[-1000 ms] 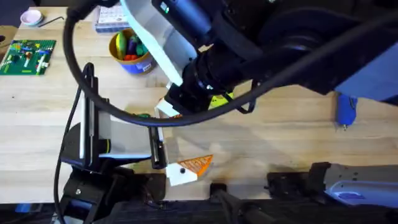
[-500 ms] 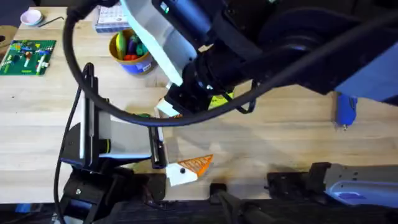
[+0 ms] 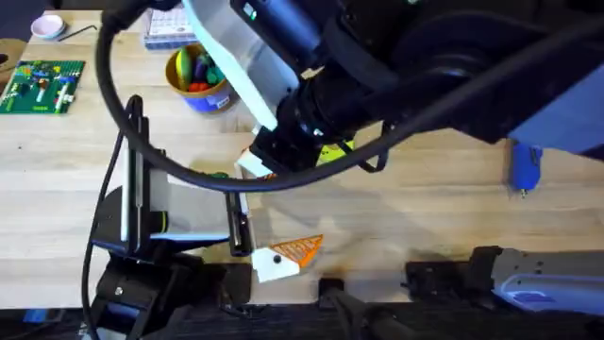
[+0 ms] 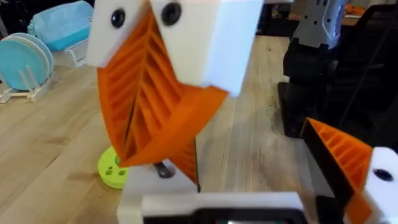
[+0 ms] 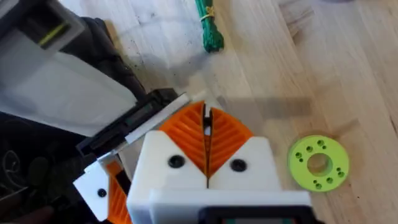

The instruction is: Pick up the gripper from the table and insert it into the empty holder that is missing its gripper. Then pick up a screw, insert it into the mounting hole, and use the screwdriver to tighten it. Finally, clean up the table by picking up the vegetable and placing it into the bucket.

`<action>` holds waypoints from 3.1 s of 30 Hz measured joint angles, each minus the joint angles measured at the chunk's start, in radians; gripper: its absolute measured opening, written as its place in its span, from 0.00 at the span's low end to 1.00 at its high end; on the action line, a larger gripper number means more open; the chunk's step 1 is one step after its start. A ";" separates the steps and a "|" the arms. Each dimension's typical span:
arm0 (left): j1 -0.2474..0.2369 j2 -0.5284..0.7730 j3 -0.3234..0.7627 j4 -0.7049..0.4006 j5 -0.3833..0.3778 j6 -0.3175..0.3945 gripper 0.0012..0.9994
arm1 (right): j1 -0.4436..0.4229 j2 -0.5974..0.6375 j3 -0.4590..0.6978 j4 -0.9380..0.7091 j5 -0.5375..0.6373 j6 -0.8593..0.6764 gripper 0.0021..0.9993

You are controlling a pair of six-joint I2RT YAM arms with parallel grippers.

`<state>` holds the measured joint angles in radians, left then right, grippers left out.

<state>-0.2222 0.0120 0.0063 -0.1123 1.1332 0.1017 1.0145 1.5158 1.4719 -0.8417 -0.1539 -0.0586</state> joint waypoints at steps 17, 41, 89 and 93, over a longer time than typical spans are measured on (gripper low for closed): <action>0.000 0.000 0.000 0.000 0.000 0.000 0.99 | 0.000 0.000 0.000 -0.001 0.005 0.000 0.00; 0.000 0.000 0.000 0.000 0.000 0.004 0.99 | 0.000 -0.107 0.000 0.012 0.016 0.040 0.00; 0.000 0.000 0.000 0.000 0.000 0.004 0.99 | 0.012 -0.120 -0.158 0.155 0.019 0.103 0.00; 0.000 0.000 0.000 0.000 0.000 0.004 0.99 | 0.012 -0.120 -0.159 0.156 0.019 0.103 0.00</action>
<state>-0.2222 0.0120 0.0063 -0.1120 1.1328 0.1055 1.0264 1.3960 1.3132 -0.6858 -0.1345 0.0448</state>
